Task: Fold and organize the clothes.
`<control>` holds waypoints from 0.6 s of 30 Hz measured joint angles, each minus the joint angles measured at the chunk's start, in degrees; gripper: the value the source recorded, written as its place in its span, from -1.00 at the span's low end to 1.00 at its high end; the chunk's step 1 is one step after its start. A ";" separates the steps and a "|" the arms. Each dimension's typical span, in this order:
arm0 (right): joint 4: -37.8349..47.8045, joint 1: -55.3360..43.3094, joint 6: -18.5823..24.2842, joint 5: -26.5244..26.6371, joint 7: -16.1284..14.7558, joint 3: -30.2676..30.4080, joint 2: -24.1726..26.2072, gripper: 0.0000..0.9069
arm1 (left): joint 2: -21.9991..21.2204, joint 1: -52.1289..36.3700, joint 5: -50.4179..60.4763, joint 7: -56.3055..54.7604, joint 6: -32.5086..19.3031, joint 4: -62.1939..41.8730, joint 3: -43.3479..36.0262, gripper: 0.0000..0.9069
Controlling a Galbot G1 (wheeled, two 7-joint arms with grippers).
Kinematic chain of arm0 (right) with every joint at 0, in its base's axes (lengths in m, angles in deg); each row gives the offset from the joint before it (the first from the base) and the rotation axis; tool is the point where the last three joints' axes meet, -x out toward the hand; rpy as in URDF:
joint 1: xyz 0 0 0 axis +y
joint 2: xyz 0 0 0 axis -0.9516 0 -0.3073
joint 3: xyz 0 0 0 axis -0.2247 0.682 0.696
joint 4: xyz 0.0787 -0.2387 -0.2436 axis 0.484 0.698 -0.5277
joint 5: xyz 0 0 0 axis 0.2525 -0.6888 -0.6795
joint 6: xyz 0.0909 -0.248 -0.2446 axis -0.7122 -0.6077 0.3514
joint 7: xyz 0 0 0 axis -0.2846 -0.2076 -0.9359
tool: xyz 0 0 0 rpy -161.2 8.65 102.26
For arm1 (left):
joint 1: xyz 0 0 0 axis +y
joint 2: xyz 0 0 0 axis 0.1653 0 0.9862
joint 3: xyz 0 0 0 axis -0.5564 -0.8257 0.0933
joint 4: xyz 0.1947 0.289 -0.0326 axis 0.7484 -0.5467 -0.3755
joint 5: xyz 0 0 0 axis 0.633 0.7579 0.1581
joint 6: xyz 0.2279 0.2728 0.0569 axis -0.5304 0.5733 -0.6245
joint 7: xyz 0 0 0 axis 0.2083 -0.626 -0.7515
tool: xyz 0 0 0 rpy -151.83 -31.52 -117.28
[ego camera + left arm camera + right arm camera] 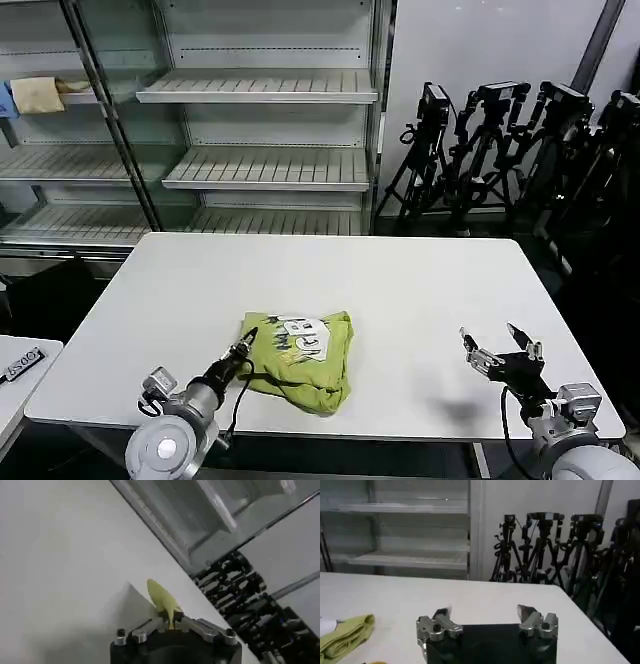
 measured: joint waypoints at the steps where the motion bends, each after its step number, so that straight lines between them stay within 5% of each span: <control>1: -0.05 -0.04 -0.02 0.03 0.03 -0.03 0.02 1.00 | -0.26 0.10 -0.49 0.06 -0.12 0.16 0.21 -0.91; 11: 0.33 -1.06 -0.05 0.63 -0.02 0.28 0.24 1.00 | 0.08 0.30 -4.56 -0.27 0.36 1.59 4.32 -0.91; 18: 1.45 -3.07 0.16 0.98 -0.27 1.56 -0.01 1.00 | 7.35 0.10 -6.99 -0.14 1.75 2.36 14.29 -0.91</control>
